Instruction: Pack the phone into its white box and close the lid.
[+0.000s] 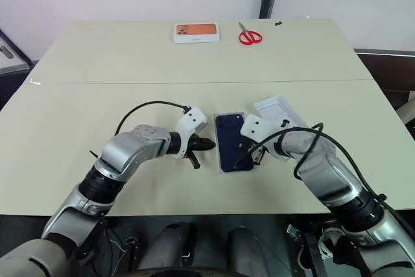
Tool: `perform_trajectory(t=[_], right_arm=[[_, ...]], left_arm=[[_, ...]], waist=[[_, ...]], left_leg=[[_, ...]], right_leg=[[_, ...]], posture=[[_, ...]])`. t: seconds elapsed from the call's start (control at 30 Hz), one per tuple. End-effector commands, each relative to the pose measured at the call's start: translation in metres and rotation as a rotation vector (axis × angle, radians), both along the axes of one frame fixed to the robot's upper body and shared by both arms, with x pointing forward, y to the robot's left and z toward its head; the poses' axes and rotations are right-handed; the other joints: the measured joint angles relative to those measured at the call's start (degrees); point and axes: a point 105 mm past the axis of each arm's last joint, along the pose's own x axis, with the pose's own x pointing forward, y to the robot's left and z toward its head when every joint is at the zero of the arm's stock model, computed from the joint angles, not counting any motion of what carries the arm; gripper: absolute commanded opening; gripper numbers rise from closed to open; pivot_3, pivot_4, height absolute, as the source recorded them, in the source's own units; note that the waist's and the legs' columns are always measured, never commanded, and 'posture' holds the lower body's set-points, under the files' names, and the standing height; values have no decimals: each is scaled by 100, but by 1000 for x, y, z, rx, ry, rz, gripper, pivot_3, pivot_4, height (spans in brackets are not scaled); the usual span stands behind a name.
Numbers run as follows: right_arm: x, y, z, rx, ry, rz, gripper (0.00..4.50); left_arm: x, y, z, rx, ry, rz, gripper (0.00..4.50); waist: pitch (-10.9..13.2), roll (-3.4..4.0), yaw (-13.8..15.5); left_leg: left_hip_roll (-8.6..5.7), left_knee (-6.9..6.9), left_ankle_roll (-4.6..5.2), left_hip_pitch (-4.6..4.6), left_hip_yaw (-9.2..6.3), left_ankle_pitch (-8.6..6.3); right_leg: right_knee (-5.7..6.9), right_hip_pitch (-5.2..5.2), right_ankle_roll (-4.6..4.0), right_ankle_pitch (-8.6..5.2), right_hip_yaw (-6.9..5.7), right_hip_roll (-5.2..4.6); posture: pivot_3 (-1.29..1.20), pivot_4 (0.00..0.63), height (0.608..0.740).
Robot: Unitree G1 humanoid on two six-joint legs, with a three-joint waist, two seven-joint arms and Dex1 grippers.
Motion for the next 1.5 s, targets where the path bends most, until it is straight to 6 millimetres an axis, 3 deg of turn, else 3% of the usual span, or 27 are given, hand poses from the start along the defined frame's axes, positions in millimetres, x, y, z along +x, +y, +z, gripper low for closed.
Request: perform_trajectory(t=[0.03, 0.27, 0.6, 0.77, 0.87, 1.07, 1.2, 1.4, 1.5], right_arm=[[-10, 11, 13, 27, -22, 76, 0], [-9, 5, 14, 9, -29, 64, 0], [-8, -6, 12, -16, -19, 42, 0], [-8, -17, 16, -26, -32, 20, 0], [-11, -19, 29, 40, -11, 19, 816], [-10, -29, 54, 215, 14, -123, 3947], [0, -41, 42, 294, 99, -332, 3947], [10, -45, 25, 351, 175, -484, 3947], [13, -47, 21, 344, 174, -515, 3063]], left_arm=[[-18, -25, 12, -53, -10, -130, 33], [-15, -21, 11, -45, -10, -116, 33], [10, -3, 11, -51, -19, 33, 33], [7, -2, 16, -72, -18, 19, 33], [3, 5, 22, -97, -18, 6, 0], [1, 32, 45, -193, -143, -31, 0], [-17, 47, 57, -247, -324, -170, 0], [-41, 70, 45, -207, -369, -297, 0], [-45, 75, 45, -207, -370, -310, 0]], waist=[[0, 0, -4], [0, 1, -9], [0, 1, -5], [0, 1, -4], [0, 0, -5], [-1, 2, -31], [-2, 3, -24], [-1, 6, -6], [-1, 6, 10]], left_leg=[[0, -2, 0, 0, 0, 0], [1, -1, 0, 0, 0, 0], [1, 1, 0, 0, 0, 1], [1, 2, -1, 0, 0, 1], [1, 2, -2, 0, 0, 2], [3, -4, 0, 2, 0, 1], [5, -6, -2, 2, 0, 1], [4, -8, 0, 1, 3, 0], [4, -10, 2, 0, 4, -1]], right_leg=[[0, -2, 0, 0, 0, 0], [1, -2, 0, 0, 1, 1], [1, -1, 0, 0, 0, 1], [2, -1, 0, 0, 0, 1], [2, -2, 0, 0, 0, 1], [3, -3, 0, 0, 2, 2], [0, -3, -2, 0, 2, 0], [-6, -3, -3, 0, 3, -5], [-6, -4, -3, 0, 2, -5]], posture=[[0, 150, 740], [0, 150, 740], [0, 150, 740], [0, 150, 740], [0, 150, 740], [0, 150, 740], [0, 150, 740], [0, 150, 740], [0, 150, 740]])
